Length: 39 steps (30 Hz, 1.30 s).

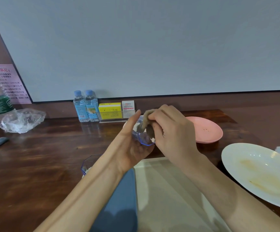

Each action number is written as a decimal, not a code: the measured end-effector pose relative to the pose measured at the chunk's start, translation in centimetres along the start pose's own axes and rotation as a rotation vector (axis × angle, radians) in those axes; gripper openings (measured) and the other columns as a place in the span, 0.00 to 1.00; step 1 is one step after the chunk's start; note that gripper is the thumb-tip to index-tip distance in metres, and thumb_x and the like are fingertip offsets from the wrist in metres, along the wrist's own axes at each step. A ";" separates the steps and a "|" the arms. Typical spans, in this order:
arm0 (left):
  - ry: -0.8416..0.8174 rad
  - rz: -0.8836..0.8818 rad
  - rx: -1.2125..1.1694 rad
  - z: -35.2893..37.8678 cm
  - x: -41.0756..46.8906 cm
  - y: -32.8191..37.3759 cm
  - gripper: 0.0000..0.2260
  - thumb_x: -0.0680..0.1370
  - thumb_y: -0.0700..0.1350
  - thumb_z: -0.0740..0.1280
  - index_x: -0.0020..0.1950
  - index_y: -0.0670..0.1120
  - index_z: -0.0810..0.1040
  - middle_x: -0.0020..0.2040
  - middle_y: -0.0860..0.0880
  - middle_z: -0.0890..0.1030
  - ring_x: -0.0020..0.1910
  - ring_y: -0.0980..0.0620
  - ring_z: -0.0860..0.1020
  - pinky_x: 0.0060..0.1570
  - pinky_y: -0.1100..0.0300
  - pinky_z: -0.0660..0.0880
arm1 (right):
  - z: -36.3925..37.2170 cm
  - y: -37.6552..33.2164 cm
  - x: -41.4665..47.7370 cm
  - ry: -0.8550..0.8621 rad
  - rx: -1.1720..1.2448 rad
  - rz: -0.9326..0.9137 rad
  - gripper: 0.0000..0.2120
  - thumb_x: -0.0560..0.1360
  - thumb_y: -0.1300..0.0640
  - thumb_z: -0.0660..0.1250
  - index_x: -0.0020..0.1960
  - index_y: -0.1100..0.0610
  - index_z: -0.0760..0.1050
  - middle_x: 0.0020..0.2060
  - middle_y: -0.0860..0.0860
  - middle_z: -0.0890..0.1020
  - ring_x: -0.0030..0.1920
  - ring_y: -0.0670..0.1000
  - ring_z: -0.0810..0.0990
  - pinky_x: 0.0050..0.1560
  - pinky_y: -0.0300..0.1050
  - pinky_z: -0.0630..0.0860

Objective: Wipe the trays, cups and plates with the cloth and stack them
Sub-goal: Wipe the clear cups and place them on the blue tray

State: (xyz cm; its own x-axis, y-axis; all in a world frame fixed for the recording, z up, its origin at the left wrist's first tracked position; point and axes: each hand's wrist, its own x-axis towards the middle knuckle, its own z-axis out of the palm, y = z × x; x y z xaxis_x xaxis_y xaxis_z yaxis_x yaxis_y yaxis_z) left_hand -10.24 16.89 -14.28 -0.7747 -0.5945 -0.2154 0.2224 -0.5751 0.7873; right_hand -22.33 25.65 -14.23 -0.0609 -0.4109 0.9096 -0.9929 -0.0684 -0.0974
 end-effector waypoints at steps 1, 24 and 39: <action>0.006 -0.005 0.014 -0.1 0.0 0.0 0.16 0.79 0.61 0.71 0.46 0.49 0.88 0.50 0.47 0.84 0.48 0.50 0.83 0.59 0.52 0.79 | 0.0 -0.1 0.0 0.009 -0.016 -0.048 0.07 0.75 0.68 0.69 0.46 0.58 0.82 0.41 0.51 0.80 0.41 0.55 0.78 0.33 0.53 0.75; -0.063 0.129 -0.031 -0.4 0.0 0.2 0.26 0.81 0.59 0.69 0.71 0.42 0.83 0.69 0.43 0.83 0.63 0.44 0.80 0.75 0.46 0.71 | 1.0 0.3 -0.4 -0.019 0.259 0.552 0.03 0.77 0.57 0.74 0.46 0.52 0.81 0.39 0.43 0.84 0.42 0.45 0.82 0.44 0.50 0.79; -0.087 0.129 0.018 -0.3 -0.3 0.3 0.21 0.81 0.56 0.70 0.66 0.44 0.86 0.52 0.45 0.87 0.45 0.51 0.86 0.58 0.53 0.80 | 1.6 0.7 -0.7 -0.028 0.388 0.673 0.03 0.78 0.55 0.75 0.45 0.50 0.84 0.38 0.41 0.85 0.43 0.42 0.83 0.41 0.37 0.74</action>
State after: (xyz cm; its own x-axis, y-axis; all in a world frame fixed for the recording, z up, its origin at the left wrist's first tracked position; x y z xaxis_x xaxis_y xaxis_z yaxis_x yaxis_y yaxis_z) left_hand -9.77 16.72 -14.19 -0.7891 -0.6111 -0.0618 0.3128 -0.4864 0.8158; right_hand -22.84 24.41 -15.63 -0.6302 -0.4992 0.5946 -0.6358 -0.1077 -0.7643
